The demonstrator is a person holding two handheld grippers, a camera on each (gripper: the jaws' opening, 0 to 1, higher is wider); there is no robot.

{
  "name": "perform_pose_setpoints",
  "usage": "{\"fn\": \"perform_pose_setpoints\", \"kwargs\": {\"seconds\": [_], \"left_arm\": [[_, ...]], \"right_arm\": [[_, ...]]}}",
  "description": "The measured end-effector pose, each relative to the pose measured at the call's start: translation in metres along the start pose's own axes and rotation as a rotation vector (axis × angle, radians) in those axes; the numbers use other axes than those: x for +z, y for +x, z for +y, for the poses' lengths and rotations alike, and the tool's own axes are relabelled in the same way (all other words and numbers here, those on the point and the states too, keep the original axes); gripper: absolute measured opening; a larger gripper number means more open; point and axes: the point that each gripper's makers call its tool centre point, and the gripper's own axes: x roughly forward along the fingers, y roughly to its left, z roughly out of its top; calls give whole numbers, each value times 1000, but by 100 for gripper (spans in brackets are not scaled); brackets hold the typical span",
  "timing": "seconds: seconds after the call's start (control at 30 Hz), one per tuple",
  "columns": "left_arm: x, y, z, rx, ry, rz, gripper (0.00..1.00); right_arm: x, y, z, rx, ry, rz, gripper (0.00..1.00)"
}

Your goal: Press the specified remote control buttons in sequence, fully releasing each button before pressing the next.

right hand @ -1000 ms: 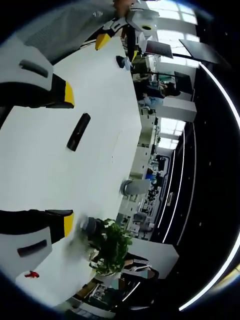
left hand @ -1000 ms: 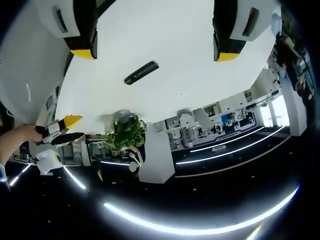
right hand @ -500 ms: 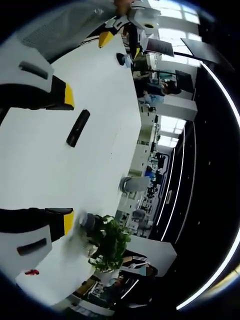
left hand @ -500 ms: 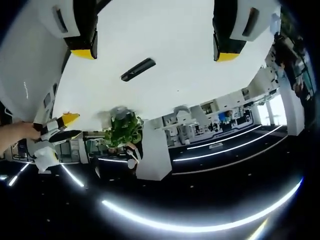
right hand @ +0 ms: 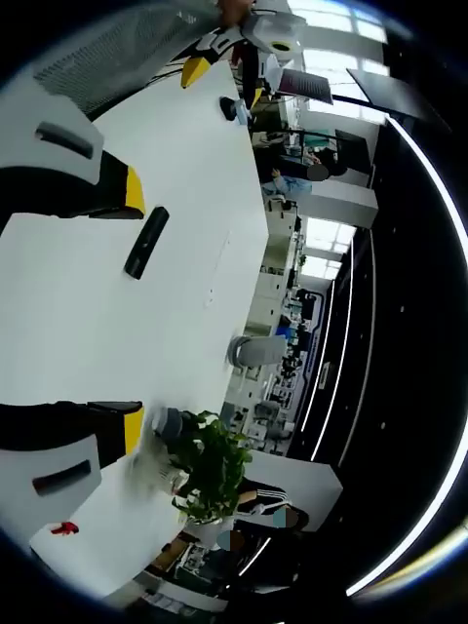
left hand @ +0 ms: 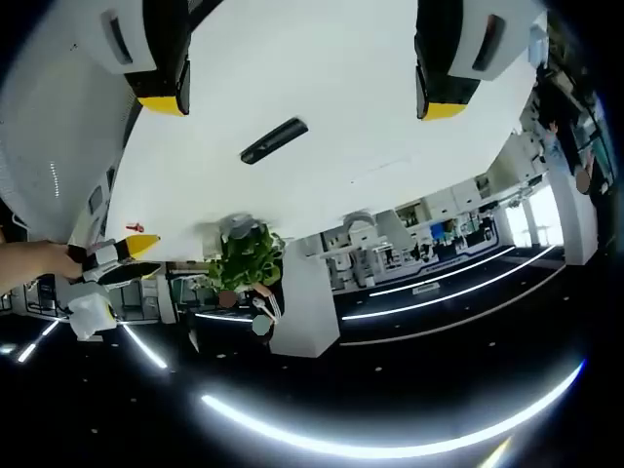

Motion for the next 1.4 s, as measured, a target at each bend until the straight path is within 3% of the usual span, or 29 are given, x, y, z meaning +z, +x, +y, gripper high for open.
{"fn": "perform_pose_setpoints", "kwargs": {"seconds": [0.17,0.4,0.63,0.73,0.83,0.9,0.97,1.03,1.1,1.13,1.2,1.27,1.3,1.4], "left_arm": [[0,-1,7,36,9,2,100],[-9,-4,19,110,53,64,100],[5,-8,22,128,43,-16,100],[4,-7,24,136,43,-6,100],[1,-7,22,147,39,21,100],[8,-9,23,173,46,-2,100],[13,-11,23,204,-15,-22,100],[10,-14,21,247,-62,2,100],[10,-11,13,224,-23,-1,100],[5,-10,15,212,23,28,100],[-6,-6,14,181,19,71,100],[-11,-7,10,146,-54,70,100],[-9,-8,12,157,-122,50,100],[-3,-12,18,192,-131,8,100]], "right_arm": [[-3,1,5,31,-15,10,74],[-6,4,15,90,-37,37,75],[0,3,20,154,4,-4,76],[-3,3,23,165,-18,10,75],[-2,1,37,237,-47,-1,76],[-2,0,47,289,-65,-6,77],[-6,2,50,293,-79,10,78],[-18,3,46,282,-134,74,80],[-19,3,53,331,-65,83,81],[-16,2,55,345,-35,65,80],[-7,1,55,358,4,27,79],[-9,1,55,354,-2,34,79],[-11,1,56,355,-7,41,79],[-14,2,57,356,-23,57,78]]}}
